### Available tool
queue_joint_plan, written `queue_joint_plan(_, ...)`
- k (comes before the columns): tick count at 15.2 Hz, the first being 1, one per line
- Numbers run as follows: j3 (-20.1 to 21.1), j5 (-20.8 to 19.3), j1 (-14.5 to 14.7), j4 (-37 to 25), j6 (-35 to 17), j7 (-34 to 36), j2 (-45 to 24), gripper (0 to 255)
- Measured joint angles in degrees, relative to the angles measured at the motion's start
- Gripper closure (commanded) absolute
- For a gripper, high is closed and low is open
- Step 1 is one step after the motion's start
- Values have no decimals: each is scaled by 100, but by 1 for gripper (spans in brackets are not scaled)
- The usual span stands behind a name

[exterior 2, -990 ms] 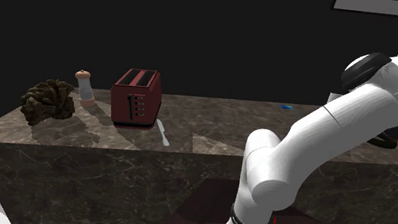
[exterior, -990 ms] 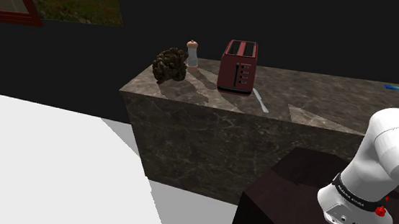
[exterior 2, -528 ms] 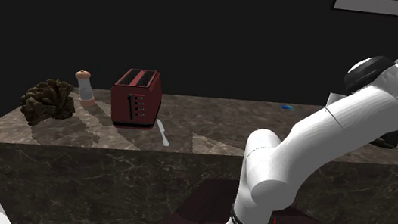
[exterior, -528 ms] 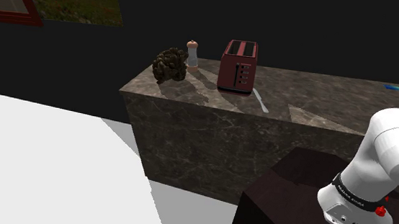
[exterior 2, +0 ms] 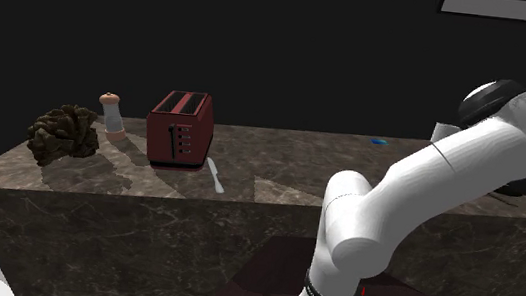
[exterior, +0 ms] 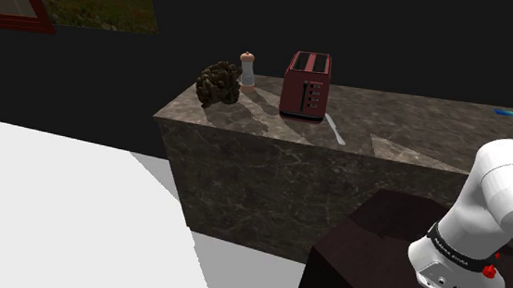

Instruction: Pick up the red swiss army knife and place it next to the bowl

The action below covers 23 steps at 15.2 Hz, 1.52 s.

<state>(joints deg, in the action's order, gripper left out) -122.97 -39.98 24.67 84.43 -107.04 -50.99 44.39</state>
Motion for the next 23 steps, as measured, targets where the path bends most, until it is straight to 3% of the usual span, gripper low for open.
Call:
queue_joint_plan(9, -86, -100, 23, 95, -183, 57, 115, 255)
queue_joint_plan(10, -86, -100, 23, 96, -184, 57, 115, 0)
queue_joint_plan(16, -86, -100, 23, 96, -184, 56, 116, 0)
queue_joint_plan(23, 101, 130, 30, -250, 317, -91, -134, 0)
